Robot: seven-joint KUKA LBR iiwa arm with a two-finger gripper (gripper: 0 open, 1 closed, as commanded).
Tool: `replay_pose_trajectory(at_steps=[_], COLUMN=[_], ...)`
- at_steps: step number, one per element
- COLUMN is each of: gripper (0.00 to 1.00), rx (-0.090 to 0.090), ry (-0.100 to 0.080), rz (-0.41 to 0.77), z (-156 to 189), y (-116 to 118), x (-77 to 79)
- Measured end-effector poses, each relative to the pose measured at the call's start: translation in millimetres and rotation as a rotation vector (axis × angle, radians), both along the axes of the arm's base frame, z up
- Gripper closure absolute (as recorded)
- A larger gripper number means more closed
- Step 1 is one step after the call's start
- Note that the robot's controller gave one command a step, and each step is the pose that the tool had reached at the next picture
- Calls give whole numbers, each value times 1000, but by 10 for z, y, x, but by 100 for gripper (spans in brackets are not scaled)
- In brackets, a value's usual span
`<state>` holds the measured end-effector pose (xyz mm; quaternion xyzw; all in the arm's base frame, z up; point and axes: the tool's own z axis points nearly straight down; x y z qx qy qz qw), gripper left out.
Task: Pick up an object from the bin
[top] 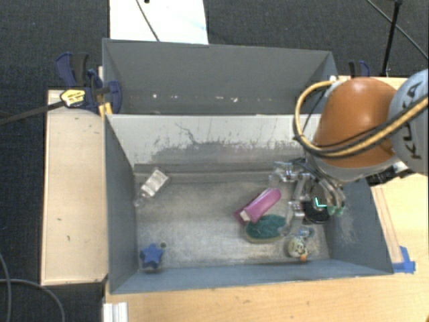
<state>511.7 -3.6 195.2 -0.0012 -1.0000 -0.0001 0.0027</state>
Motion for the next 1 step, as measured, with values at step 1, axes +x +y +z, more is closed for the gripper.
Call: replay_pose_trajectory(at_steps=[1], gripper=[0], rx=[1], ry=[-11], rz=[473], z=[-1221], y=[-140], x=[652])
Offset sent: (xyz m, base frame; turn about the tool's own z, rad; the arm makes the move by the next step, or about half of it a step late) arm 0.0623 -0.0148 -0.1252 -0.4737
